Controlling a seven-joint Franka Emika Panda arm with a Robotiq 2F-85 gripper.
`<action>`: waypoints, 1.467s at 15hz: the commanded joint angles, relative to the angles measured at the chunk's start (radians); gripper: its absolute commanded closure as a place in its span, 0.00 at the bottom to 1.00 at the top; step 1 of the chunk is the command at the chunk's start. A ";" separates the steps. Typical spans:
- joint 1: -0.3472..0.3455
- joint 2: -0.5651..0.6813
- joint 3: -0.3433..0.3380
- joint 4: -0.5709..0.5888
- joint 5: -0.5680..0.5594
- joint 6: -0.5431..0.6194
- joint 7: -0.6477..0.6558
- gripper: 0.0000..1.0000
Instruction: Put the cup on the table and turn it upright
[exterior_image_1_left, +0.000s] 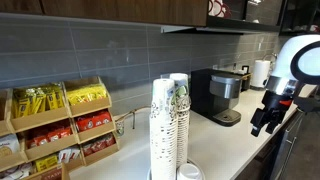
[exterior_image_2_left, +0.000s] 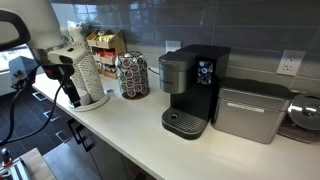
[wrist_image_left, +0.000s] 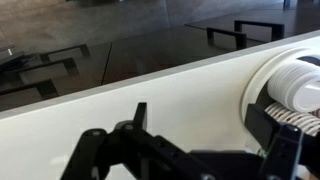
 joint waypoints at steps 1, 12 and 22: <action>-0.009 0.001 0.008 -0.009 0.007 -0.003 -0.006 0.00; -0.009 0.012 0.009 -0.022 0.007 -0.003 -0.006 0.00; 0.145 0.037 0.129 0.093 0.030 -0.036 -0.061 0.00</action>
